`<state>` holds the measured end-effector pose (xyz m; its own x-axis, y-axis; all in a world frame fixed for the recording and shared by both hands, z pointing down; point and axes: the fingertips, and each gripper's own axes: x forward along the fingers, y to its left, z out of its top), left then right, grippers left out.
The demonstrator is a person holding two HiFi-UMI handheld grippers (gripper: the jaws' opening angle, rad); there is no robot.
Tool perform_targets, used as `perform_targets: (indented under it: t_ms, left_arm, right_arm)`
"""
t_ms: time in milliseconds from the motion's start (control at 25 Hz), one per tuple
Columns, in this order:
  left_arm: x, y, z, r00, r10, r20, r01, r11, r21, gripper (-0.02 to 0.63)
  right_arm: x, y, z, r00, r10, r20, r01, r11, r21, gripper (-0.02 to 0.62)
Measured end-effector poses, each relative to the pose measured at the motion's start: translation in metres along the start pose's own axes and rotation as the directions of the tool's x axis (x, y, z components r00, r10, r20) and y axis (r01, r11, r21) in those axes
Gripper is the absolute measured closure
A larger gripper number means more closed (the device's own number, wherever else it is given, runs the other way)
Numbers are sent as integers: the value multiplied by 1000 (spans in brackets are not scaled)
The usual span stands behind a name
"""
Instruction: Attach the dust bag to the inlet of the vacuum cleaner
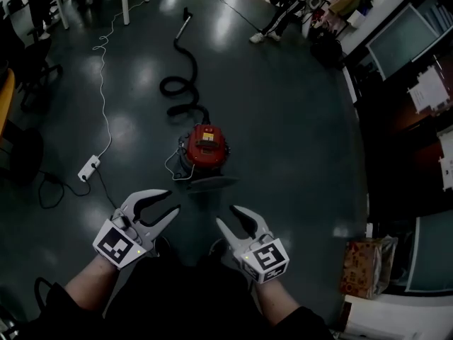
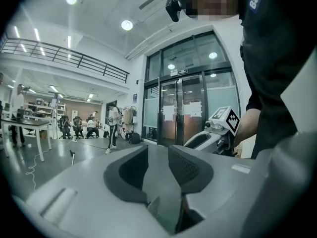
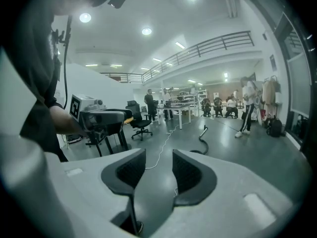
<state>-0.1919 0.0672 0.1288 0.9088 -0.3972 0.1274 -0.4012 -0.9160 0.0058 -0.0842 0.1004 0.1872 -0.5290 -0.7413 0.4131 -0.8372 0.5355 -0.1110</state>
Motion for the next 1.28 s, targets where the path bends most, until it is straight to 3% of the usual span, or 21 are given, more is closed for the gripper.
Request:
perform_targets:
  t_ms: [360, 680, 920, 1120, 1280]
  left_arm:
    - [12, -86, 16, 998, 53, -22, -53, 999, -3, 523]
    - [64, -172, 44, 998, 68, -4, -68, 997, -18, 578]
    - [77, -197, 61, 999, -4, 37, 4, 1000, -1, 604]
    - [69, -202, 76, 994, -72, 82, 69, 997, 32, 604]
    - [54, -195, 73, 996, -64, 68, 65, 998, -15, 604]
  right_arm:
    - [-59, 19, 3, 983, 151, 105, -150, 989, -13, 443]
    - [-142, 12, 27, 923, 287, 255, -281, 958, -60, 526]
    - [-173, 15, 42, 910, 264, 319, -253, 964, -76, 589]
    - [-182, 31, 61, 906, 222, 361, -203, 975, -90, 592]
    - [-176, 44, 66, 909, 208, 361, -186, 978, -94, 592]
